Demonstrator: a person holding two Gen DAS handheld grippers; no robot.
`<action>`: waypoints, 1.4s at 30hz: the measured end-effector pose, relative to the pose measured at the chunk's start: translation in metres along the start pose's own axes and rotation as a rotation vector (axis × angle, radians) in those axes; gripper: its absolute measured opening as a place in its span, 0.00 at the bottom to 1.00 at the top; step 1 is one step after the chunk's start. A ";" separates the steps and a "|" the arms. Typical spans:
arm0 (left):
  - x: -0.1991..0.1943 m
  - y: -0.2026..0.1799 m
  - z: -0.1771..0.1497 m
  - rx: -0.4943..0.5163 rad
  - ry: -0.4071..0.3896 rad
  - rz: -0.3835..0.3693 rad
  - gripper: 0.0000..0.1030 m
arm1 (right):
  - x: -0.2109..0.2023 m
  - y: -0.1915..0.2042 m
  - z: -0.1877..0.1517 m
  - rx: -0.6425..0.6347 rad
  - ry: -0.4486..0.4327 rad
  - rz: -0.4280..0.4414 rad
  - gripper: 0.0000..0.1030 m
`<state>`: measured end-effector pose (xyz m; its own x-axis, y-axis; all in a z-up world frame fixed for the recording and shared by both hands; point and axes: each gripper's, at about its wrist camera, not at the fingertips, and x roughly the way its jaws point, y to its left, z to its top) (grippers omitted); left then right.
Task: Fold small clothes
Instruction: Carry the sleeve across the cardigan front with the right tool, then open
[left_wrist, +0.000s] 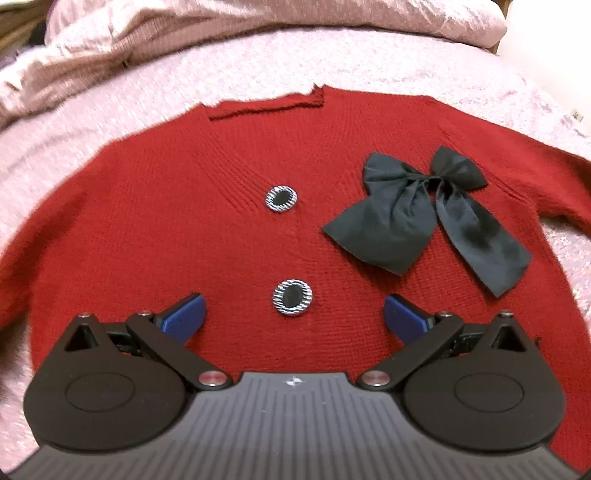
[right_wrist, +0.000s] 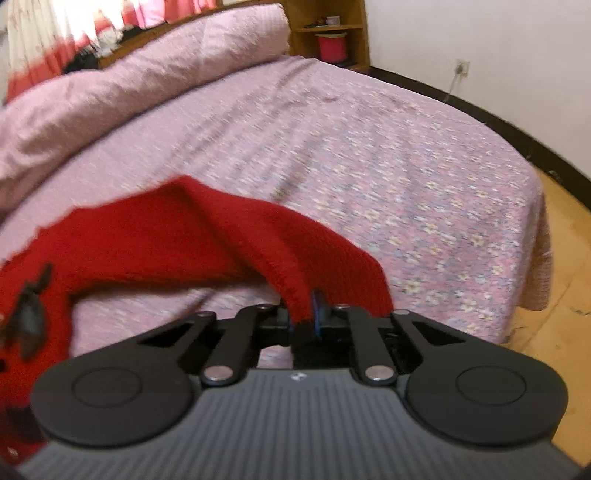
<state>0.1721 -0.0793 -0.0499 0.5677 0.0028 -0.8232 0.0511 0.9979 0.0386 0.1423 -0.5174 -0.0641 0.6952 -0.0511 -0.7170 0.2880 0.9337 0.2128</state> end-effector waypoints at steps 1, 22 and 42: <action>-0.003 0.000 -0.001 0.012 -0.009 0.014 1.00 | -0.005 0.004 0.002 0.002 -0.007 0.021 0.12; -0.052 0.059 -0.013 -0.040 -0.090 0.088 1.00 | -0.039 0.122 0.024 -0.052 0.004 0.443 0.12; -0.083 0.146 -0.040 -0.179 -0.139 0.207 1.00 | -0.050 0.281 0.032 -0.150 0.057 0.735 0.12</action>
<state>0.0993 0.0686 0.0010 0.6582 0.2112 -0.7226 -0.2165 0.9724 0.0871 0.2095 -0.2643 0.0525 0.6377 0.6183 -0.4595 -0.3328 0.7590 0.5596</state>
